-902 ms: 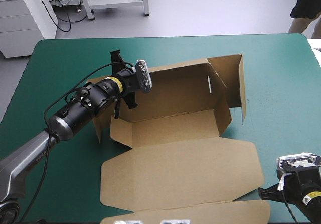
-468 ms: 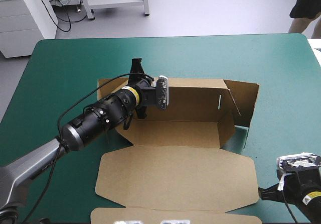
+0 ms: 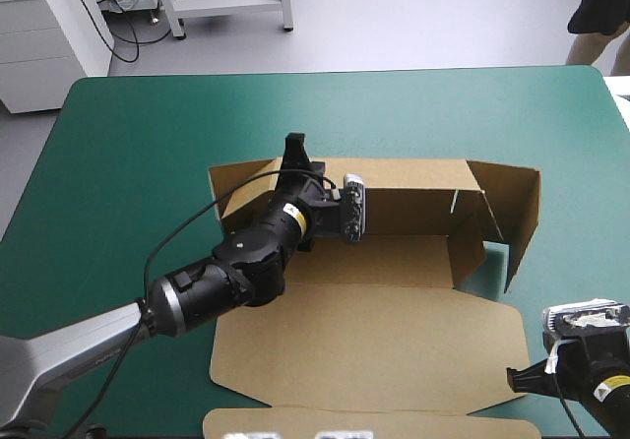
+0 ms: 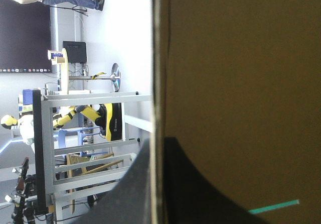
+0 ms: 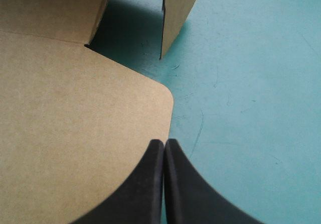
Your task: Fold the box
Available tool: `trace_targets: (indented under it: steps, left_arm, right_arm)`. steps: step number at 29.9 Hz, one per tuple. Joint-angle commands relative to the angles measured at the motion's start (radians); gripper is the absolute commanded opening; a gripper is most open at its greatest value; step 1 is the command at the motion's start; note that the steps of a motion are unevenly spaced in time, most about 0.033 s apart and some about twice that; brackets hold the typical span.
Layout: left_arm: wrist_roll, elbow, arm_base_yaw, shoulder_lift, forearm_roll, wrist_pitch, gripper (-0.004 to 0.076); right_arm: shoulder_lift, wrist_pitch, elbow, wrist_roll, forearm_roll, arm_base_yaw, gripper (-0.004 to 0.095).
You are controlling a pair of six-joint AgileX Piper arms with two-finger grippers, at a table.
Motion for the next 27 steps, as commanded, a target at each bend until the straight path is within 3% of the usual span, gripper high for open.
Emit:
trace_targets:
  steps: [1, 9, 15, 27]
  left_arm:
    - [-0.054, 0.017, -0.048, -0.016, 0.099, 0.066, -0.0010]
    - [-0.383, 0.125, -0.153, 0.001, 0.416, 0.140, -0.0010]
    - [-0.412, 0.147, -0.178, 0.022, 0.445, 0.214, -0.0010]
    - [-0.412, 0.147, -0.178, 0.038, 0.455, 0.213, -0.0010]
  right_arm:
    - [0.011, -0.056, -0.024, -0.008, 0.006, -0.005, -0.0020]
    - [0.011, -0.056, -0.024, -0.008, 0.006, -0.005, -0.0019]
    - [0.011, -0.056, -0.024, -0.008, 0.006, -0.005, -0.0019]
    - [0.011, -0.056, -0.024, -0.008, 0.006, -0.005, -0.0010]
